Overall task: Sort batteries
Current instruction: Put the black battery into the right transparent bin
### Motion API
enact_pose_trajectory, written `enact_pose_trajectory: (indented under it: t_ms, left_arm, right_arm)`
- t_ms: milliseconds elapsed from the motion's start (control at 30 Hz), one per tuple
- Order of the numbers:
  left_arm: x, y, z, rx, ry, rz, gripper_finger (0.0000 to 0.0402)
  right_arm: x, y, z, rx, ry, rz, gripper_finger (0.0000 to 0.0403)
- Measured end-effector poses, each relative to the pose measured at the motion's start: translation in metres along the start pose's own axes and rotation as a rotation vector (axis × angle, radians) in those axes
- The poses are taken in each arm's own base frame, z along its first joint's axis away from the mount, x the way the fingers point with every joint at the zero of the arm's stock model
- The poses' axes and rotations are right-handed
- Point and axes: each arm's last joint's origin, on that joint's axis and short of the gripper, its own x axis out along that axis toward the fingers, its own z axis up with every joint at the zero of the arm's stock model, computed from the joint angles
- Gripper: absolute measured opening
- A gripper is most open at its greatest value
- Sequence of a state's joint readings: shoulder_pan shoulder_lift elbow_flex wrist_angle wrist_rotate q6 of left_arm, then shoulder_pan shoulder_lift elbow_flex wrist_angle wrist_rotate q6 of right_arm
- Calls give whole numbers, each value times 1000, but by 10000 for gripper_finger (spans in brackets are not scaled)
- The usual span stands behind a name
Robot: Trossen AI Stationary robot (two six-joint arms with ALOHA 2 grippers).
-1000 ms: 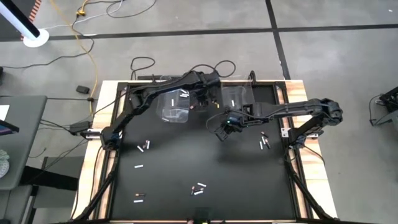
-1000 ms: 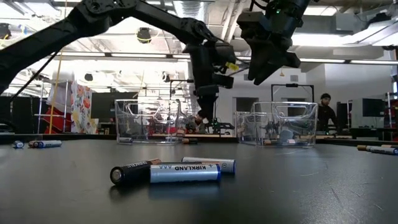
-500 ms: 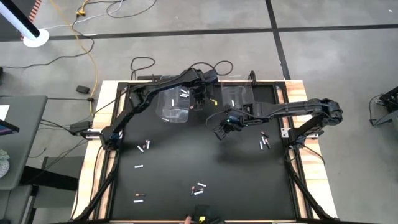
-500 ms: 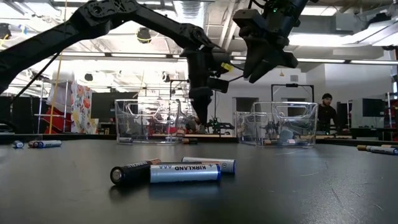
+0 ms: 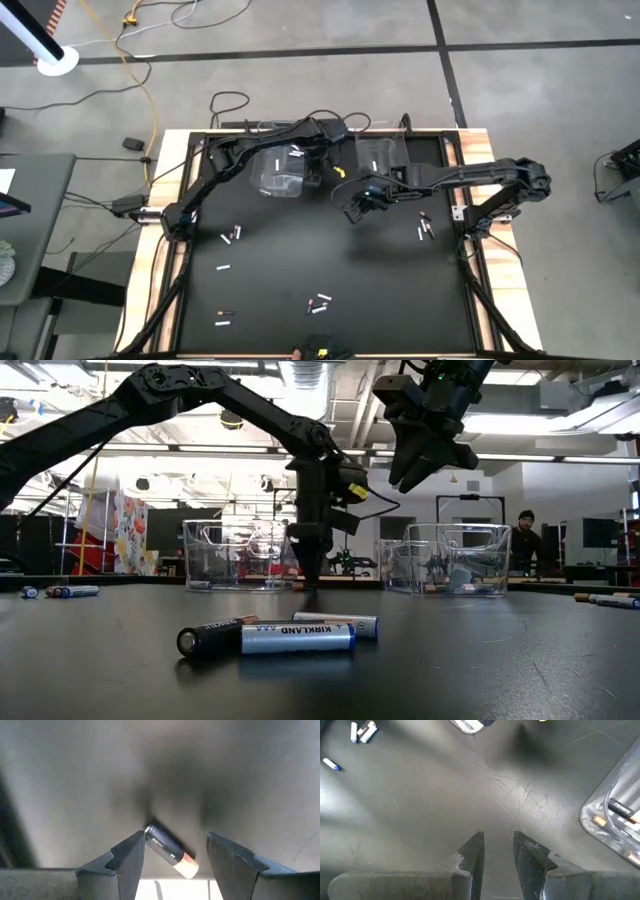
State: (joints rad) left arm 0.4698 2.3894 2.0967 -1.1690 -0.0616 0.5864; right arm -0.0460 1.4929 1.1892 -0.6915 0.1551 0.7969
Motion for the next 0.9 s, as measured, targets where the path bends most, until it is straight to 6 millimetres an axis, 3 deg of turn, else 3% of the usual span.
enact_pose_trajectory:
  t_ms: [600,900]
  left_arm:
    - [25,-6,-18,-130,127,-29,202]
    - [26,-4,-18,-164,115,-20,124]
  right_arm:
    - [0,5,2,20,-34,41,119]
    - [-1,10,1,13,-50,70,119]
